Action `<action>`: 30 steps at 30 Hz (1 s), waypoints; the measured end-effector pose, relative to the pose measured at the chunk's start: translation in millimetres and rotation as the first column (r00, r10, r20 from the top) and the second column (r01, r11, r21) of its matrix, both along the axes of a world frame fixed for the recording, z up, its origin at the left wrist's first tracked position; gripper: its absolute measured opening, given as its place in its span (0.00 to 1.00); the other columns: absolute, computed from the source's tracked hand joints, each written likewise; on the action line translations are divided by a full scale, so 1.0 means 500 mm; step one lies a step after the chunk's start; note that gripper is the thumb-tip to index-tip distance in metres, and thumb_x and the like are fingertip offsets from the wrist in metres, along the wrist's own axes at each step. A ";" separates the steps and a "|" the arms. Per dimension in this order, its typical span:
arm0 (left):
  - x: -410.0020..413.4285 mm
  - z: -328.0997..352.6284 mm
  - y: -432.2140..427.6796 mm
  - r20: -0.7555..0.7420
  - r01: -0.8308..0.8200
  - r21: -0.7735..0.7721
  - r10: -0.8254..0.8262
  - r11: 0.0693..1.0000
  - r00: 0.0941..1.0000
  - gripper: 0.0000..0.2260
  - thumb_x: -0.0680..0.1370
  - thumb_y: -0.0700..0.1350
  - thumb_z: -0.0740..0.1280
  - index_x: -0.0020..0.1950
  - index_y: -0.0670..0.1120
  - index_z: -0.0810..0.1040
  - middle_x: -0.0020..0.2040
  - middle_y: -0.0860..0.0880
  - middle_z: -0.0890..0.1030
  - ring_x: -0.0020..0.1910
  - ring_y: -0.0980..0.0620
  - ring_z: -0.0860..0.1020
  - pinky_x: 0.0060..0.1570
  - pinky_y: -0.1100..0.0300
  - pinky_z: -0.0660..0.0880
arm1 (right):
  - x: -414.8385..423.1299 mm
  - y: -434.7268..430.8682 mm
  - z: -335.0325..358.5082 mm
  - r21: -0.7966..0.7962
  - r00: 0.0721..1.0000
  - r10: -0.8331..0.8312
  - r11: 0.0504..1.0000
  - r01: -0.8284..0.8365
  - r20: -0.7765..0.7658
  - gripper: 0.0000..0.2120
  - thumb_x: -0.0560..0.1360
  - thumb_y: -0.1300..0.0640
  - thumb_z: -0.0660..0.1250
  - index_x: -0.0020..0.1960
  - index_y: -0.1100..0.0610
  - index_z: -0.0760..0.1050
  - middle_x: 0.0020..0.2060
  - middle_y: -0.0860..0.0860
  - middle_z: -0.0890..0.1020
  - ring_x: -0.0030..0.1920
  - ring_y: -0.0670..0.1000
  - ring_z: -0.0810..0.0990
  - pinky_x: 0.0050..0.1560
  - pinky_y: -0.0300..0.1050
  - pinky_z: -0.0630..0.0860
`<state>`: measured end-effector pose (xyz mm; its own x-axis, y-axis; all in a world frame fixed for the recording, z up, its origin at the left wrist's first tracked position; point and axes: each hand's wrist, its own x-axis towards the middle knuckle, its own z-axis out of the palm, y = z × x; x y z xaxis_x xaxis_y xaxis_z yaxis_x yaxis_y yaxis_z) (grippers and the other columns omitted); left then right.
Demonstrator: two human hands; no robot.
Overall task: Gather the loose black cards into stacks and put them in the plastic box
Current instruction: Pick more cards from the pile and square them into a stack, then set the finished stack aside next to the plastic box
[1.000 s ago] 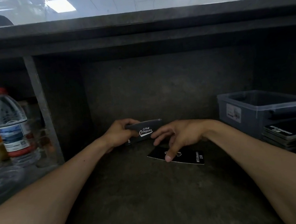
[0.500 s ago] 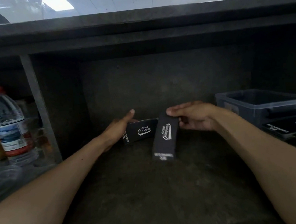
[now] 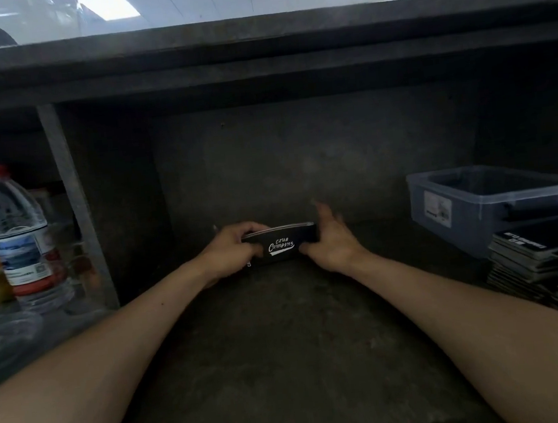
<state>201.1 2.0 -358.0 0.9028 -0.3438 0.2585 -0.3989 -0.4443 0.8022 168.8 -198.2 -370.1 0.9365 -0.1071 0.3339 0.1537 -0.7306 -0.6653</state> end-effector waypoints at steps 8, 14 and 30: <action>-0.055 0.006 -0.014 0.231 -0.212 0.343 0.137 0.915 0.963 0.11 0.84 0.43 0.57 0.58 0.42 0.78 0.55 0.40 0.80 0.57 0.42 0.78 0.53 0.57 0.71 | -0.072 0.017 0.012 -0.226 1.000 0.020 0.974 -0.022 -0.012 0.25 0.82 0.61 0.57 0.78 0.53 0.60 0.68 0.59 0.75 0.67 0.58 0.74 0.68 0.50 0.69; -0.173 0.010 -0.005 0.241 -0.169 0.220 0.114 0.961 0.964 0.09 0.83 0.40 0.60 0.57 0.44 0.79 0.50 0.45 0.81 0.47 0.47 0.80 0.52 0.53 0.77 | -0.220 0.003 0.045 -0.189 0.996 0.008 0.982 0.009 0.087 0.20 0.82 0.59 0.58 0.72 0.48 0.69 0.61 0.53 0.80 0.61 0.54 0.78 0.61 0.54 0.77; -0.363 0.177 -0.418 -0.409 0.037 -0.493 -0.269 0.869 0.872 0.06 0.76 0.35 0.70 0.51 0.42 0.79 0.50 0.43 0.82 0.50 0.47 0.81 0.48 0.52 0.83 | -0.430 -0.455 0.286 -0.075 0.942 -0.303 0.952 0.295 -0.142 0.08 0.81 0.57 0.64 0.52 0.49 0.81 0.46 0.49 0.82 0.43 0.49 0.80 0.35 0.41 0.76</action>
